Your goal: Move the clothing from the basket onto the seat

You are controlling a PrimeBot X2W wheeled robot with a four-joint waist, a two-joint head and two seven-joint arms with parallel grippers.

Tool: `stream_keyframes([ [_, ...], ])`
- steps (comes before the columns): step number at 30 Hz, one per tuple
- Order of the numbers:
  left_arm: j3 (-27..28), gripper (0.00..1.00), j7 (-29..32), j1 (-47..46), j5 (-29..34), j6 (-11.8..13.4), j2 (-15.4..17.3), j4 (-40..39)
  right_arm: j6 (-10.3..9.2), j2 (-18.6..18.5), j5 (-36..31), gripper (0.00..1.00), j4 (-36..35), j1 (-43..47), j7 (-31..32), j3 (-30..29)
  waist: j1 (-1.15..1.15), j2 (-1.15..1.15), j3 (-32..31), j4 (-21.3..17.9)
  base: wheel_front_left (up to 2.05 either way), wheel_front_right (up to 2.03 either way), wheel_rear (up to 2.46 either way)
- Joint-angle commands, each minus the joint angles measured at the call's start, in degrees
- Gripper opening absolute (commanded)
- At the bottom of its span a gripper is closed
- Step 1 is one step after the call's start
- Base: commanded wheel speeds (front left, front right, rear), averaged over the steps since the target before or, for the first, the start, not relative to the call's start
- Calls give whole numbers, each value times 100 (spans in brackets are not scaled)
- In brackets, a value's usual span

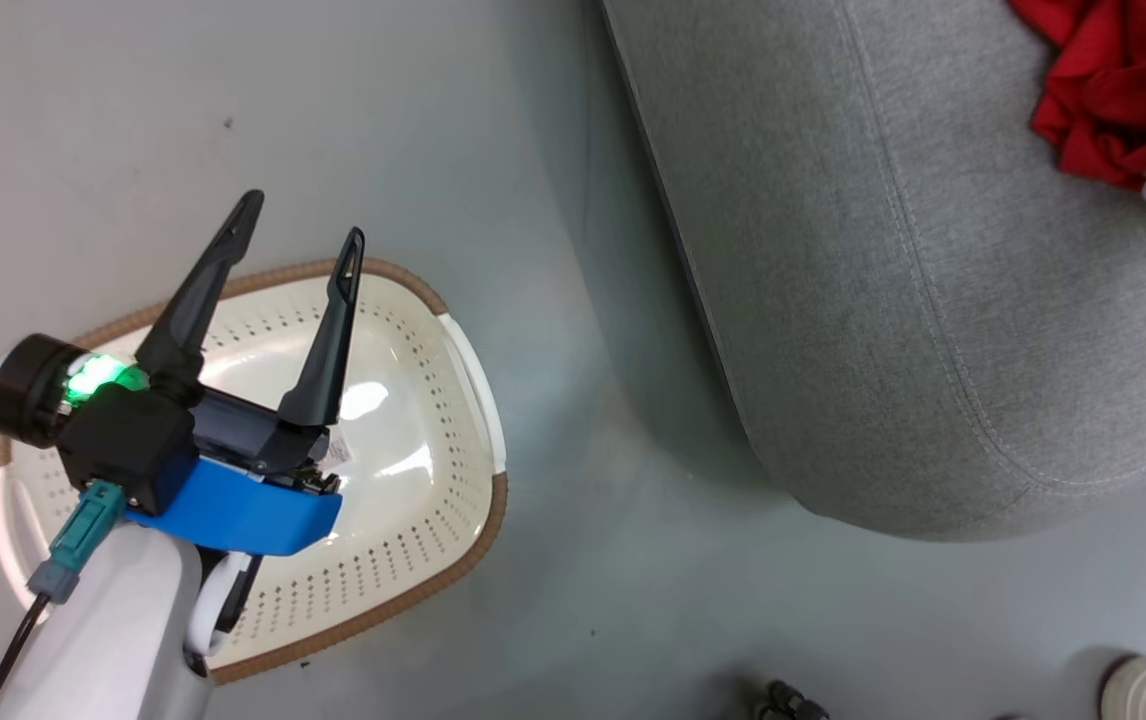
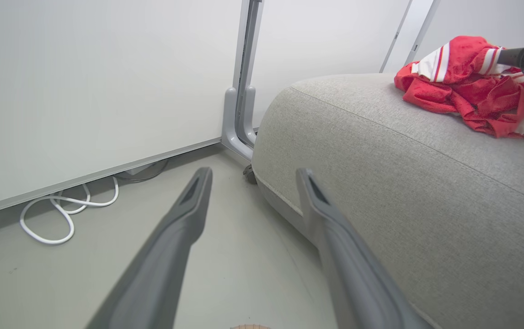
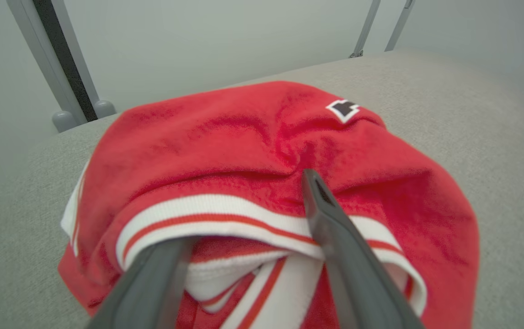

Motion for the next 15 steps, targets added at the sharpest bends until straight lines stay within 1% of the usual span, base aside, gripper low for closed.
stream_keyframes([
  [1, -7, 100, -38, -49, -25, -1, -14, 46, 1, -6, -7, 100, 38, 107, -25, 36, 0, 0, -186, 64, 0, 0, 0],
  [5, -32, 100, -153, 50, -105, 5, -238, 409, 1, -90, -29, 100, 205, 335, -58, 348, 0, 0, -647, 179, 0, 0, 0],
  [10, -73, 100, -200, 201, -258, -46, -526, 853, 1, -154, 56, 100, 400, 681, -45, 708, 0, 0, -1293, 360, 0, 0, 0],
  [15, 127, 100, -204, 437, -358, -68, -807, 1071, 1, -27, 216, 100, 512, 1087, -92, 1248, 0, 0, -1851, 533, 0, 0, 0],
])
